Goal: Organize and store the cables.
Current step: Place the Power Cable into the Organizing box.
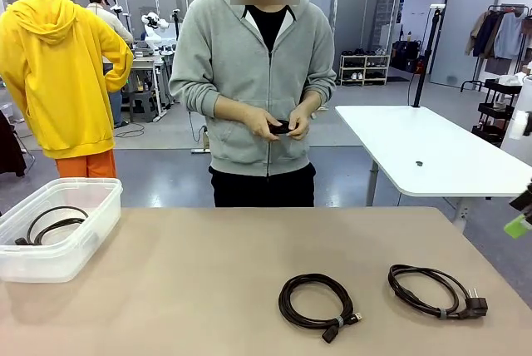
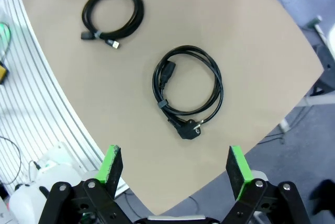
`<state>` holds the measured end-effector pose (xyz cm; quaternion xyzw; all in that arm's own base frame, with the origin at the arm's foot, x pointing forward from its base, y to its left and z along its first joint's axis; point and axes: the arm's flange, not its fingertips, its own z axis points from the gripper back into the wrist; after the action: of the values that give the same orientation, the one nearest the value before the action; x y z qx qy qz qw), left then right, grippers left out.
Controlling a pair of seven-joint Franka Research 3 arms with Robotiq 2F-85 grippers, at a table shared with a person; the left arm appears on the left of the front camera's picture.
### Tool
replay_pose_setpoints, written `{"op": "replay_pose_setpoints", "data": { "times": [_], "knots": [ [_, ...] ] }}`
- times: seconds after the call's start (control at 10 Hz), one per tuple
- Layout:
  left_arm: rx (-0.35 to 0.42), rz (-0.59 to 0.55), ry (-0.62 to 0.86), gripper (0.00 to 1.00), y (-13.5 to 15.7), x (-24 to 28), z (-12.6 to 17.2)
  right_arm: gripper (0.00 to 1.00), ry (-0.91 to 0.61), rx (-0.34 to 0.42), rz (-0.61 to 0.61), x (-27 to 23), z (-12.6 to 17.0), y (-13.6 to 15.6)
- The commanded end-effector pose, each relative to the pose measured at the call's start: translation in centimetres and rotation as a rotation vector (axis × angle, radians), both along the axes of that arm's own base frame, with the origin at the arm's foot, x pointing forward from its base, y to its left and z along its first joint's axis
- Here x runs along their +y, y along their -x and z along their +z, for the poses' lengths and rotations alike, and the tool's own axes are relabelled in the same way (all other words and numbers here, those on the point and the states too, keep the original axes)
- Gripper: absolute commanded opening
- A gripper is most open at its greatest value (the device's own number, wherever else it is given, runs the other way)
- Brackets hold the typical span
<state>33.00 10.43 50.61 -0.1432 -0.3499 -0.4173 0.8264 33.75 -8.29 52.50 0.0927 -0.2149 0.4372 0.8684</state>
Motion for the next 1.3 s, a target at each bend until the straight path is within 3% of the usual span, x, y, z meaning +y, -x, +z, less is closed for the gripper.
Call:
{"op": "replay_pose_setpoints", "data": {
  "times": [0.0,0.3,0.5,0.9,1.1,1.2],
  "knots": [
    [0.01,0.003,-0.005,1.0,0.3,-0.3,0.1,1.0,0.078,-0.037,0.08,2.0,0.7,0.2],
    [0.01,0.003,-0.005,1.0,0.3,-0.3,0.1,1.0,0.107,-0.026,0.116,3.2,0.9,0.3],
    [0.01,0.003,-0.005,1.0,0.3,-0.3,0.1,1.0,0.161,0.001,0.148,3.9,-1.0,0.0],
    [0.01,0.003,-0.005,1.0,0.3,-0.3,0.1,1.0,0.306,0.079,0.247,6.0,-9.8,-1.2],
    [0.01,0.003,-0.005,1.0,0.3,-0.3,0.1,1.0,0.376,0.066,0.256,7.4,-13.4,-2.0],
    [0.01,0.003,-0.005,1.0,0.3,-0.3,0.1,1.0,0.362,0.095,0.271,7.7,-15.3,-2.7]
  ]
}}
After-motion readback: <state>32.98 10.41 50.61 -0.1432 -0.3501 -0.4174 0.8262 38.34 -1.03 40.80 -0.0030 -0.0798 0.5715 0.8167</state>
